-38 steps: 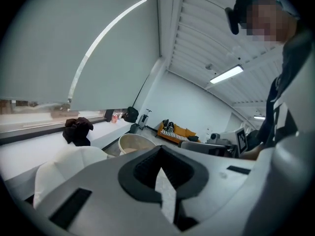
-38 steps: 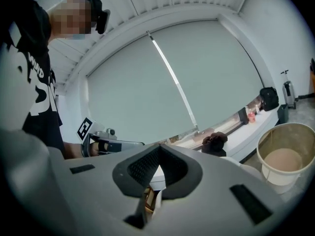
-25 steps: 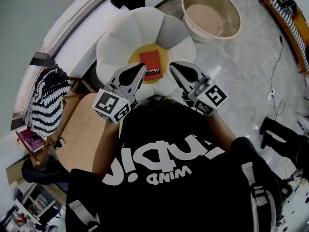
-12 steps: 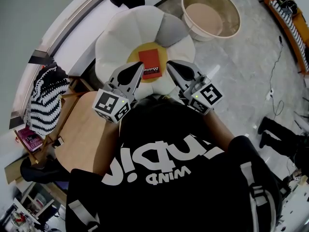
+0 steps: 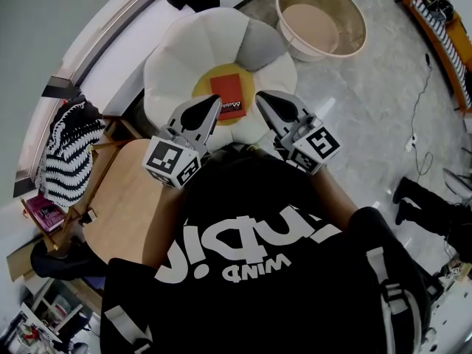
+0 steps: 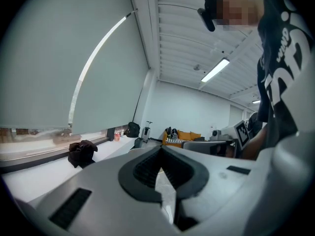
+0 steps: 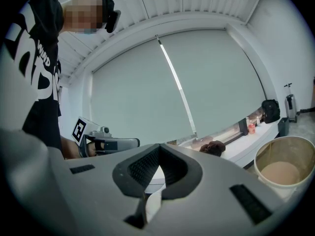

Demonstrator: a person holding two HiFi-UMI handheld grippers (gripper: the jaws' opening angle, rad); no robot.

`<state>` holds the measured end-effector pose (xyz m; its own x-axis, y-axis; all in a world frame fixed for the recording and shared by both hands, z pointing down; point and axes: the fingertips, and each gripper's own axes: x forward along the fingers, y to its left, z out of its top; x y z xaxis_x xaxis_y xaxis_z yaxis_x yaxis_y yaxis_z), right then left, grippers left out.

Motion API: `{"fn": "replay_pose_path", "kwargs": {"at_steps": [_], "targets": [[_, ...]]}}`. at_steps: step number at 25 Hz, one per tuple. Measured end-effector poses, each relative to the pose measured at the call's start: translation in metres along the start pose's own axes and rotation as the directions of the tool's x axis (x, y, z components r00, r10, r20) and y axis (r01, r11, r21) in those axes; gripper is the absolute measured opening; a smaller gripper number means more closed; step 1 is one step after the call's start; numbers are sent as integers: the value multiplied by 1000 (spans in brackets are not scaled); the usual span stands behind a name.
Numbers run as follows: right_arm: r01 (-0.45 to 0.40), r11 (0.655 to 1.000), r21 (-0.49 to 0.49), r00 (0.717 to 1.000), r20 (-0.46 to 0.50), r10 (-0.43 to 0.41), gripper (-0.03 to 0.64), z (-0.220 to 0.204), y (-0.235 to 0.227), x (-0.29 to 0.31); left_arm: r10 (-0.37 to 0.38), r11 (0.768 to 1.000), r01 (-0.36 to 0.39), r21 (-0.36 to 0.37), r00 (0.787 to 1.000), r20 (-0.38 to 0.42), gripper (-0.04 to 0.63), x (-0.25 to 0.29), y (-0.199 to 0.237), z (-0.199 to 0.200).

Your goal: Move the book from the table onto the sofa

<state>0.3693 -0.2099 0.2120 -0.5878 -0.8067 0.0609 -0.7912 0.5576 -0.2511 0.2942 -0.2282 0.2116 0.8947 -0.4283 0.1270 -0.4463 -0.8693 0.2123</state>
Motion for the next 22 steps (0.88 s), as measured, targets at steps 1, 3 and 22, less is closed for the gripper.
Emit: {"fn": "replay_pose_path", "kwargs": {"at_steps": [1,3,22], "targets": [[9,1000,1,1000,1,-9,0,0,-2,0,0,1000,0,-1,1000,0,8,0,0,0],[18,1000,3,1000,3,-18,0,0,-5,1,1,1000,-1,0,1000,-2,9,2,1,-1],[8,1000,6,1000,15,-8,0,3,-12,9,7,1000,-7,-1,999,-31,8,13,7,-6]]}}
